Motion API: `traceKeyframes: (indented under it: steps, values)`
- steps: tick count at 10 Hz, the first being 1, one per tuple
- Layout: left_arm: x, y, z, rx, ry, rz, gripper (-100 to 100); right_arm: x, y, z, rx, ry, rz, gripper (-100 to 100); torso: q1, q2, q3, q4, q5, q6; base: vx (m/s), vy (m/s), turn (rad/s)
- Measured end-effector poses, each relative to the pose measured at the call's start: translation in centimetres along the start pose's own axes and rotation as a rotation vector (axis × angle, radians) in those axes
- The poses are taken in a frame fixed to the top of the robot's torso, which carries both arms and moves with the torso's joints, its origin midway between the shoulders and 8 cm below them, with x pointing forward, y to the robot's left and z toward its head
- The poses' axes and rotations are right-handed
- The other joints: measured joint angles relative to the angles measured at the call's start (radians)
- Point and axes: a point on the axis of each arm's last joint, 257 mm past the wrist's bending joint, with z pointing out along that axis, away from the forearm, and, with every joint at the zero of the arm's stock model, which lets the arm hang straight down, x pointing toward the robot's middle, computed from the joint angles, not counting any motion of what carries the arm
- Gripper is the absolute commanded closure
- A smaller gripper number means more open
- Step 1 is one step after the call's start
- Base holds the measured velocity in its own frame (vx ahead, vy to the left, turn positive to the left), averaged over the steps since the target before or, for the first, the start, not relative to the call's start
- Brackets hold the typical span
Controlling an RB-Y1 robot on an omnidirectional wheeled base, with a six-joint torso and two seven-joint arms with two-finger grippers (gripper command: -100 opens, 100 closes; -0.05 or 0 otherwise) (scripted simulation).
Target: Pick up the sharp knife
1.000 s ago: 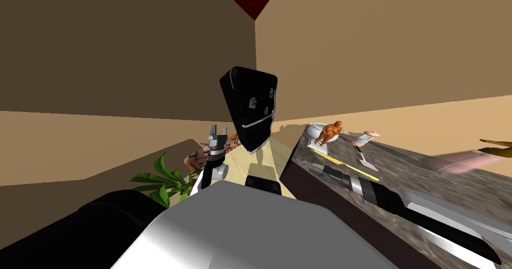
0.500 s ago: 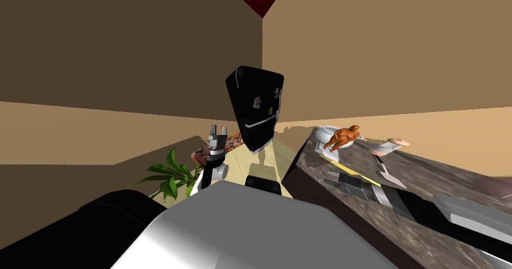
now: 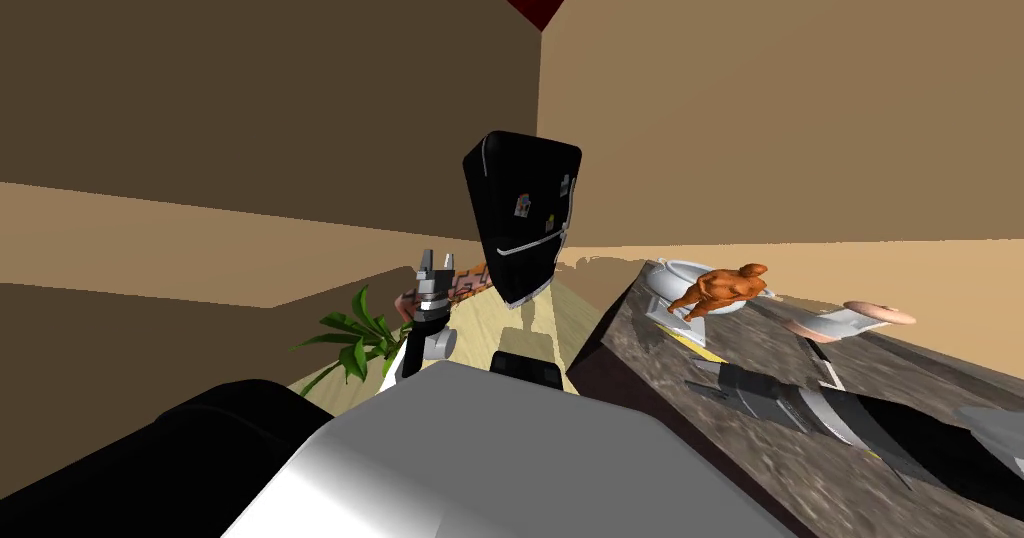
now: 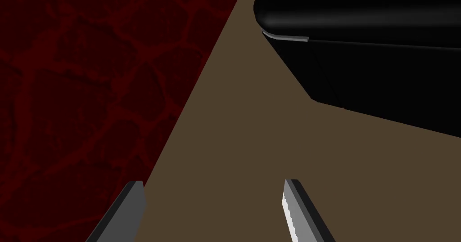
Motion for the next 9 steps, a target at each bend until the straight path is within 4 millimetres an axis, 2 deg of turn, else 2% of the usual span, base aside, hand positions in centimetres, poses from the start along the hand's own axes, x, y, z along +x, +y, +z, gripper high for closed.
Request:
traceKeyframes:
  steps: [1, 4, 5, 7, 9]
  values:
    - [0.0, 0.0, 0.0, 0.0, 0.0, 0.0, 0, 0.5, -0.9, -0.8, 0.017, 0.031, -0.008, -100, 0.0, 0.001, 0.0, 0.0, 0.0, 0.001, 0.04, -0.028, 0.158]
    - [0.0, 0.0, 0.0, 0.0, 0.0, 0.0, 0, 4.3, -3.4, -5.2, 0.074, 0.185, -0.034, -100, -0.001, -0.001, -0.001, 0.0, 0.0, 0.0, 0.067, -0.061, 0.228]
    - [0.0, 0.0, 0.0, 0.0, 0.0, 0.0, 0, 5.9, -4.0, -6.1, 0.087, 0.237, -0.036, -100, -0.002, -0.002, -0.001, -0.001, -0.001, 0.0, 0.073, -0.081, 0.2]
    - [0.0, 0.0, 0.0, 0.0, 0.0, 0.0, 0, 9.3, -4.1, -7.7, 0.095, 0.33, -0.031, -100, -0.003, -0.001, -0.001, 0.0, -0.001, 0.001, 0.057, -0.085, 0.143]
    - [0.0, 0.0, 0.0, 0.0, 0.0, 0.0, 0, 12.7, -3.0, -8.8, 0.084, 0.403, -0.013, -100, -0.002, 0.0, 0.0, 0.0, -0.001, 0.001, 0.036, -0.054, 0.084]
